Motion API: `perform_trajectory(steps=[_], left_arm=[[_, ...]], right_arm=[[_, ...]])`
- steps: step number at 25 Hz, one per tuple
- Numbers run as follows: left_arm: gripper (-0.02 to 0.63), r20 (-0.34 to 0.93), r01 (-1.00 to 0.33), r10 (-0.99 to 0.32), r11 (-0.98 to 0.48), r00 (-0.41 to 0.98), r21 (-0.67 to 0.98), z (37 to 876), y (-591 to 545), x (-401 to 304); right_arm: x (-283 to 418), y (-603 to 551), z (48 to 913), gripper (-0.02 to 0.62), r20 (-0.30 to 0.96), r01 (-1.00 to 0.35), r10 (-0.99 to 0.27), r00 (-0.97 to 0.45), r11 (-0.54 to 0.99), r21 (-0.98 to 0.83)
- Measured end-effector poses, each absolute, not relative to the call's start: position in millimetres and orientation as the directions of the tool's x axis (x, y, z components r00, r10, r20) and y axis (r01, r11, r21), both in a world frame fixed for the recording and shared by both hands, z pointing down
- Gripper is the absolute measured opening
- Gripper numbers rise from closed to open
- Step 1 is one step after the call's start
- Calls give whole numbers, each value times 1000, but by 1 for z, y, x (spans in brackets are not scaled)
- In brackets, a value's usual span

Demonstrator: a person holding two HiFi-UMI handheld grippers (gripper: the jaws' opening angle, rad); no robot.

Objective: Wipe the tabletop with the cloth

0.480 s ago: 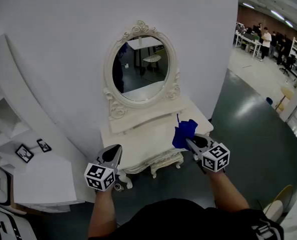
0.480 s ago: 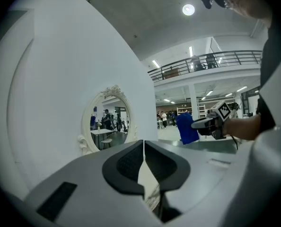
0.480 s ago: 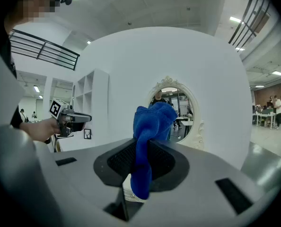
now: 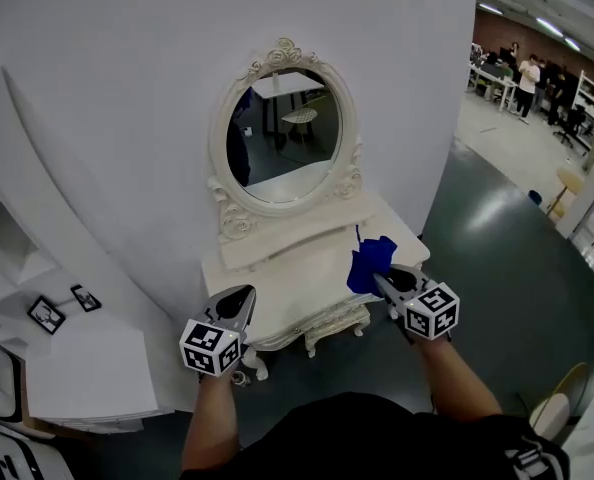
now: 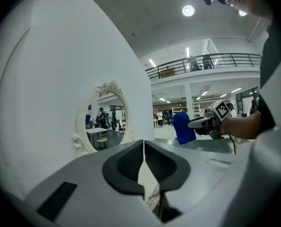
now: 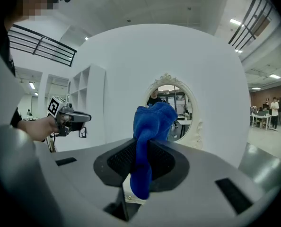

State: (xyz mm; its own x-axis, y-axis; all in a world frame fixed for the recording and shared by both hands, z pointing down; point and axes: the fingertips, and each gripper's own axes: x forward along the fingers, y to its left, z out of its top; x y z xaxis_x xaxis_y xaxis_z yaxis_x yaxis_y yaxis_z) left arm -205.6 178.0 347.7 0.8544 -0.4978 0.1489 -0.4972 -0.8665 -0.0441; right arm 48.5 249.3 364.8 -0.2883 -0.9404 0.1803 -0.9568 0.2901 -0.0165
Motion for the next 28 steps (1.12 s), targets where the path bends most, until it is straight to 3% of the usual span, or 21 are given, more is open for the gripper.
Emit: perform_trajectory(steps=[15, 28], left_arm=[[20, 165, -555, -548, -832, 820, -11, 364, 113, -224], [20, 207, -621, -607, -784, 767, 6, 381, 19, -144]], right_arm=[[48, 164, 380, 60, 244, -956, -927, -285, 294, 1], [123, 34, 410, 60, 305, -936, -893, -332, 351, 6]])
